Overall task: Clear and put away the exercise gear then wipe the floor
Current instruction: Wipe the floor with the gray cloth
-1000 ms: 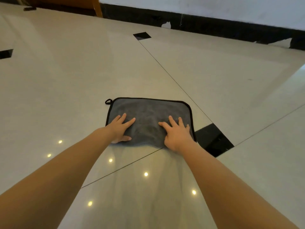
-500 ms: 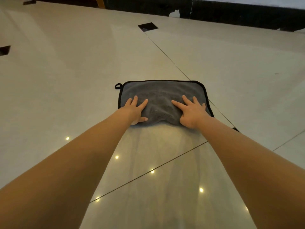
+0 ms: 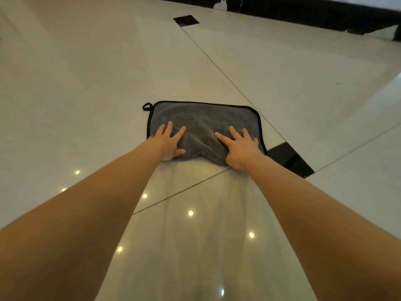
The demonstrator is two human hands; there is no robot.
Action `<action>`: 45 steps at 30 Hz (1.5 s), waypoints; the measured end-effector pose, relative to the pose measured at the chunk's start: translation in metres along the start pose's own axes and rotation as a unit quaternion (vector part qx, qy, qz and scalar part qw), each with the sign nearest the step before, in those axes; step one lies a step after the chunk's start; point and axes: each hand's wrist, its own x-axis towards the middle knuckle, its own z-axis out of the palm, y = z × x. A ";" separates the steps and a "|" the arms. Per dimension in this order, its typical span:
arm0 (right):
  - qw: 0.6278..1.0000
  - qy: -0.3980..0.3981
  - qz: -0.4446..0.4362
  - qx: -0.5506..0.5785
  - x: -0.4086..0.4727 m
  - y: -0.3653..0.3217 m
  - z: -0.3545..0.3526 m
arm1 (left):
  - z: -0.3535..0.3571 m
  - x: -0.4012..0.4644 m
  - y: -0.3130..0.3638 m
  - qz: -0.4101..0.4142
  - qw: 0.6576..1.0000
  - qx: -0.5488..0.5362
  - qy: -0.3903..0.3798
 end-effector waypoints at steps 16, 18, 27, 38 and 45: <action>0.991 -0.066 -0.100 -0.066 -0.161 -0.031 0.071 | 0.114 -0.175 0.001 0.019 1.000 -0.017 -0.009; 0.987 -0.046 -0.136 -0.074 -0.183 -0.039 0.084 | 0.127 -0.198 -0.004 0.024 1.000 -0.010 -0.010; 0.944 0.044 -0.318 -0.081 -0.246 -0.090 0.146 | 0.173 -0.279 -0.054 0.079 0.997 -0.002 -0.002; 0.881 0.020 -0.473 -0.006 -0.210 -0.174 0.135 | 0.192 -0.294 -0.108 -0.008 0.994 -0.098 0.050; 0.911 0.078 -0.405 0.014 -0.162 -0.219 0.130 | 0.173 -0.254 -0.147 -0.087 0.977 -0.179 0.077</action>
